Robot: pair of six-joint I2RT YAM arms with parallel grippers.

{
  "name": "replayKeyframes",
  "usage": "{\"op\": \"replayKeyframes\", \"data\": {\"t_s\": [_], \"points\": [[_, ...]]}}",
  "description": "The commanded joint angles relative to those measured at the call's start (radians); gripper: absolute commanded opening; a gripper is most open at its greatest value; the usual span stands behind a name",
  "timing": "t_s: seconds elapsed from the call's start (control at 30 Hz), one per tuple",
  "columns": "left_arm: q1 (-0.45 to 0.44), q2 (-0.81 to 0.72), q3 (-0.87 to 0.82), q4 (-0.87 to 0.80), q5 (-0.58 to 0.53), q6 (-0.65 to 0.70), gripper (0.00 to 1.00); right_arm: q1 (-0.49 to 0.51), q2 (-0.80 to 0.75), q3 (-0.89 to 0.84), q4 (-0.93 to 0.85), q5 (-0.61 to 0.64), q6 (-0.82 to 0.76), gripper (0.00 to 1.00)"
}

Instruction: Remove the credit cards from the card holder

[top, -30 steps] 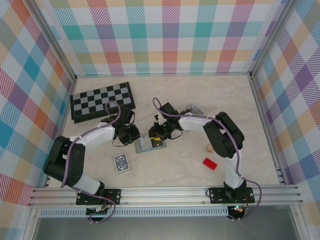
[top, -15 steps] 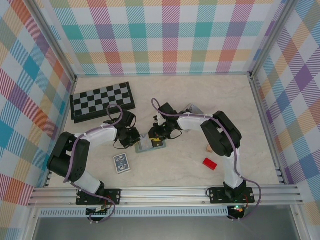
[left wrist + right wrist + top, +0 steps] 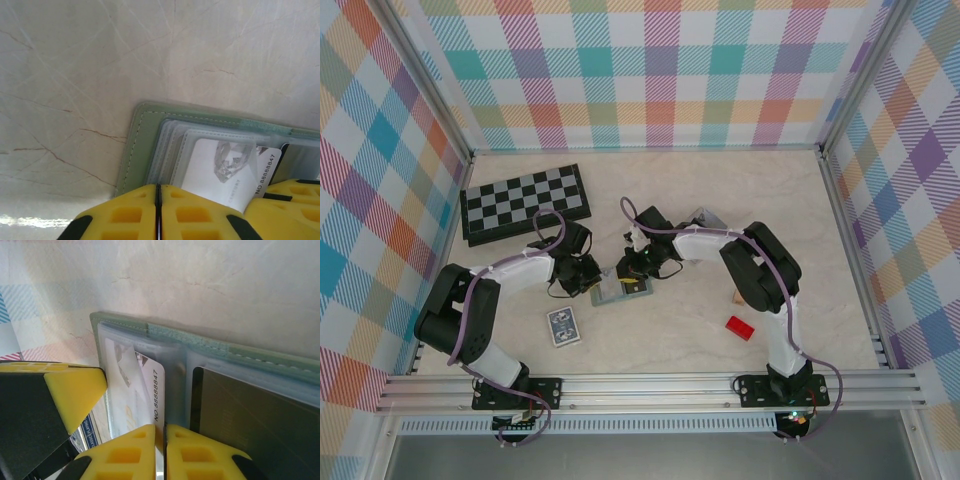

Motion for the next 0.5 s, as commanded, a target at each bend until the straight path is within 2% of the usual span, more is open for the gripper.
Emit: {"op": "replayKeyframes", "data": {"t_s": [0.0, 0.2, 0.47], "points": [[-0.016, 0.025, -0.038, -0.053, -0.036, 0.003, 0.12, -0.007, -0.039, -0.015, -0.059, 0.08, -0.049, 0.1], [-0.015, 0.025, -0.037, -0.054, -0.029, 0.005, 0.13, -0.034, -0.093, -0.06, -0.082, 0.149, -0.07, 0.1], [-0.017, -0.021, 0.007, -0.054, -0.018, 0.017, 0.12, -0.04, -0.129, -0.085, -0.059, 0.144, -0.068, 0.09]]}}
